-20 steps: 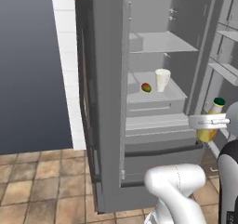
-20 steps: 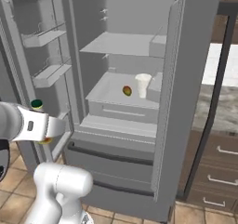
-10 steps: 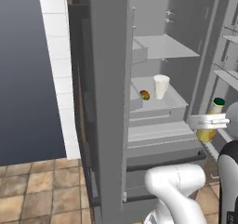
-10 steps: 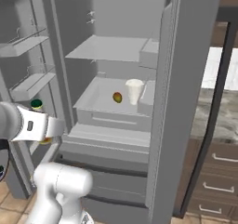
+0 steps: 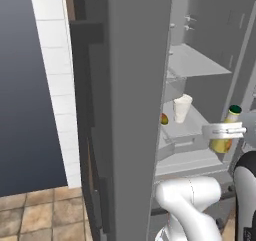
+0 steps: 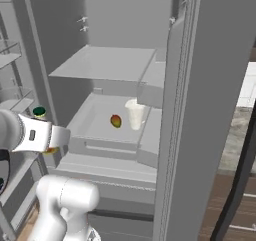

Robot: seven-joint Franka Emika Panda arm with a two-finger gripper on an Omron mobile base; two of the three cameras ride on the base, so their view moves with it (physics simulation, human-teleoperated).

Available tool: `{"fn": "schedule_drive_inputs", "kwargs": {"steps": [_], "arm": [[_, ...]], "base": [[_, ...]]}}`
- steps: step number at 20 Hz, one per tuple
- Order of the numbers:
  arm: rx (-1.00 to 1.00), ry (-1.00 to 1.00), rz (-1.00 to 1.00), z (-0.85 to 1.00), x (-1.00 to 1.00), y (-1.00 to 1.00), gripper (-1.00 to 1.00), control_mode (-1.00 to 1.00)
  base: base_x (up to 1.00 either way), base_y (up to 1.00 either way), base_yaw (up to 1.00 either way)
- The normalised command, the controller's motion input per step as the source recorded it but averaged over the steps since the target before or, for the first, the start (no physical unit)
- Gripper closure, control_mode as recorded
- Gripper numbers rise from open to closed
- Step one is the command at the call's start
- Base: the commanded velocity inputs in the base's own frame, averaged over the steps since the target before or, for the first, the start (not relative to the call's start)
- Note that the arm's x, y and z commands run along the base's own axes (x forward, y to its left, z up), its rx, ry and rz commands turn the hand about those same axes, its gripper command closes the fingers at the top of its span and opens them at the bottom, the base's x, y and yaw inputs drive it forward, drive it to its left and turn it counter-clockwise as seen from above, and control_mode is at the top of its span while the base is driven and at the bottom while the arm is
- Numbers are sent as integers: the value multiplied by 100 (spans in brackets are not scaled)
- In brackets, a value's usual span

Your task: Place the mustard and condiment bottle from the counter to the top shelf of the fridge. If the existing items in the fridge are on the top shelf, move them to other shelves.

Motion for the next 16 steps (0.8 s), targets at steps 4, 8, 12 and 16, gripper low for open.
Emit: {"fn": "schedule_drive_inputs", "kwargs": {"steps": [4,8,12,16], "arm": [[0,0,0,0,0,0,100,100],[0,-8,0,59,19,0,100,-100],[-1,-8,0,100,36,0,100,-100],[0,-1,0,72,79,0,100,-100]], "base": [[50,0,-1],[9,0,0],[0,0,0],[0,0,0]]}}
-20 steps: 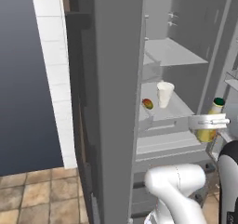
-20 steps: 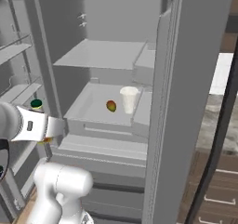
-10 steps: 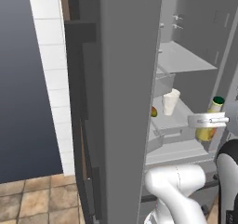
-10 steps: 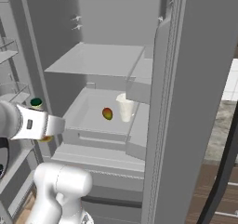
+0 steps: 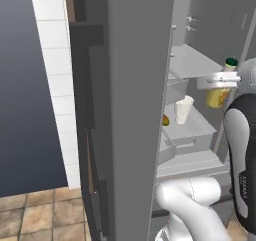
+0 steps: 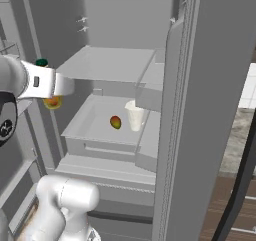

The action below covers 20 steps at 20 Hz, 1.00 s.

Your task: Place the mustard and condiment bottle from the counter to the top shelf of the fridge. If the existing items in the fridge are on the top shelf, move them to other shelves.

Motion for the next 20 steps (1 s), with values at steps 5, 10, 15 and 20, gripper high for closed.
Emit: {"fn": "schedule_drive_inputs", "kwargs": {"steps": [5,10,15,20], "arm": [[0,-2,0,13,95,0,100,-100],[0,-5,0,-2,100,0,100,-100],[0,0,0,-15,100,0,100,-100],[0,0,0,-31,100,14,100,-100]], "base": [[0,0,0],[0,0,0],[0,0,0],[0,0,0]]}}
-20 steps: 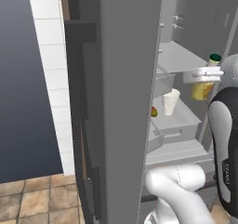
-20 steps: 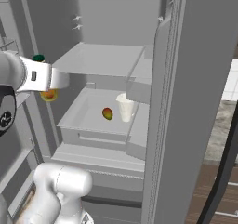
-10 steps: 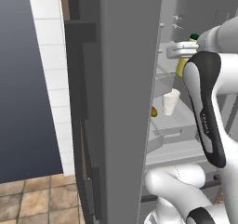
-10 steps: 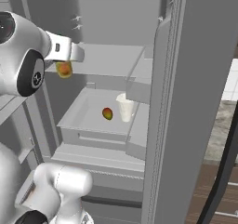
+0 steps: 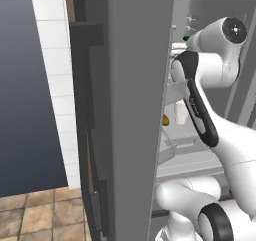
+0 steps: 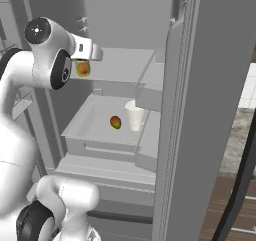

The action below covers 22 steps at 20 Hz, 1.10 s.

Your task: Place the mustard and condiment bottle from the counter to the top shelf of the fridge. If the existing items in the fridge are on the top shelf, move them to other shelves.

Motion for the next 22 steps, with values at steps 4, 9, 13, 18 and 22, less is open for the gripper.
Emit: {"fn": "schedule_drive_inputs", "kwargs": {"steps": [4,9,13,18,22], "arm": [[0,0,0,-29,100,24,100,-100],[0,0,0,-21,100,16,100,-100],[0,2,1,-16,100,0,100,-100],[0,5,4,-29,78,0,100,-100],[0,4,2,-37,64,0,100,-100]], "base": [[0,0,0],[0,0,0],[0,0,0],[0,0,0],[0,0,0]]}}
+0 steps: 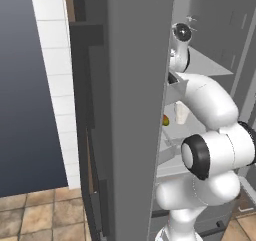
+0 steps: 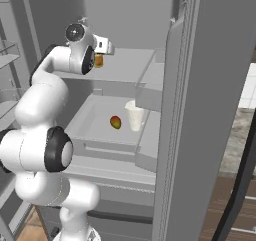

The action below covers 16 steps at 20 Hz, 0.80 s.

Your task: Place the mustard and condiment bottle from the counter to the top shelf of the fridge. If the existing items in the fridge are on the top shelf, move them to other shelves.

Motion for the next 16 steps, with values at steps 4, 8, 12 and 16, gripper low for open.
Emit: {"fn": "schedule_drive_inputs", "kwargs": {"steps": [4,8,12,16], "arm": [[-1,0,4,-35,28,0,-100,-100],[0,-2,1,-10,4,0,-100,-100],[0,-2,0,0,0,0,-100,-100],[0,-5,0,0,0,0,-100,-100]], "base": [[0,0,0],[0,0,0],[0,0,0],[0,0,0]]}}
